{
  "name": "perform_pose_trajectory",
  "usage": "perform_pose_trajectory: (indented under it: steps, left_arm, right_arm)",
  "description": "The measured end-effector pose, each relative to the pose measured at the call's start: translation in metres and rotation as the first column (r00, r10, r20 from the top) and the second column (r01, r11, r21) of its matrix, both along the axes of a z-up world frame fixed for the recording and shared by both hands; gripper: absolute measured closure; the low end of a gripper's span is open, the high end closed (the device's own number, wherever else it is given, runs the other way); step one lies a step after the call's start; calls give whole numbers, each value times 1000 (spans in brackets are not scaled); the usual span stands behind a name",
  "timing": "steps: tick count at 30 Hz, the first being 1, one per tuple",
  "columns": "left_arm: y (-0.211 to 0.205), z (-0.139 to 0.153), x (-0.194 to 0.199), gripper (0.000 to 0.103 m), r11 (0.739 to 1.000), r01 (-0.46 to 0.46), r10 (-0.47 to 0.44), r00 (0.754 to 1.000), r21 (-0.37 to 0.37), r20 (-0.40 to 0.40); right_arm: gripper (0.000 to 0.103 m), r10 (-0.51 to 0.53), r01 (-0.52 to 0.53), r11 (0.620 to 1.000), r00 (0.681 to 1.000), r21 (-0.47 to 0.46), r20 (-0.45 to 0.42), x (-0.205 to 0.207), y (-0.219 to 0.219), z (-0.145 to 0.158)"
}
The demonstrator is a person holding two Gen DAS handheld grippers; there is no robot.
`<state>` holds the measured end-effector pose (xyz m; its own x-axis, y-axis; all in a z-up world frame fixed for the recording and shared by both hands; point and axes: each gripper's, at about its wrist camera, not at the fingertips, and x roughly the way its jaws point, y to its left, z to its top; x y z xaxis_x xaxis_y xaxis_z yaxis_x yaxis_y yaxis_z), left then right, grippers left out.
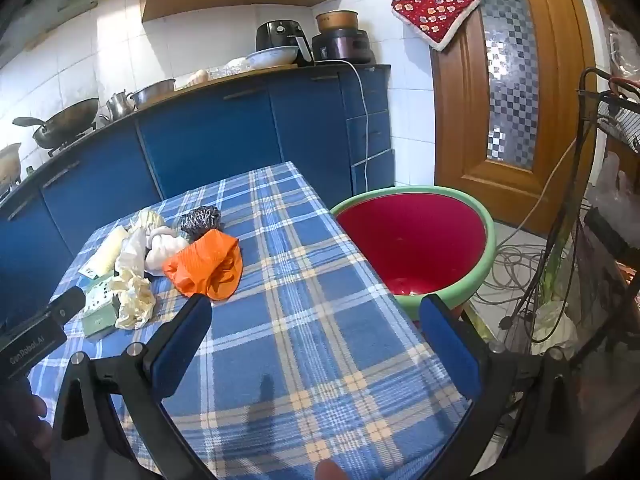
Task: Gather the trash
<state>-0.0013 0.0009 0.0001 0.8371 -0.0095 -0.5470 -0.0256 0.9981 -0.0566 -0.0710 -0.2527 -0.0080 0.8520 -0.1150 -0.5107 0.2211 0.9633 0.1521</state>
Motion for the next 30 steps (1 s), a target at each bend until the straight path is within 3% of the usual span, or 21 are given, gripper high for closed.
perform_pose_trajectory:
  steps: [30]
  left_arm:
    - [5, -2, 4, 0, 1000, -14, 13, 1000, -12, -20]
  right_arm:
    - [1, -6, 6, 1000, 1000, -19, 3, 1, 0, 1]
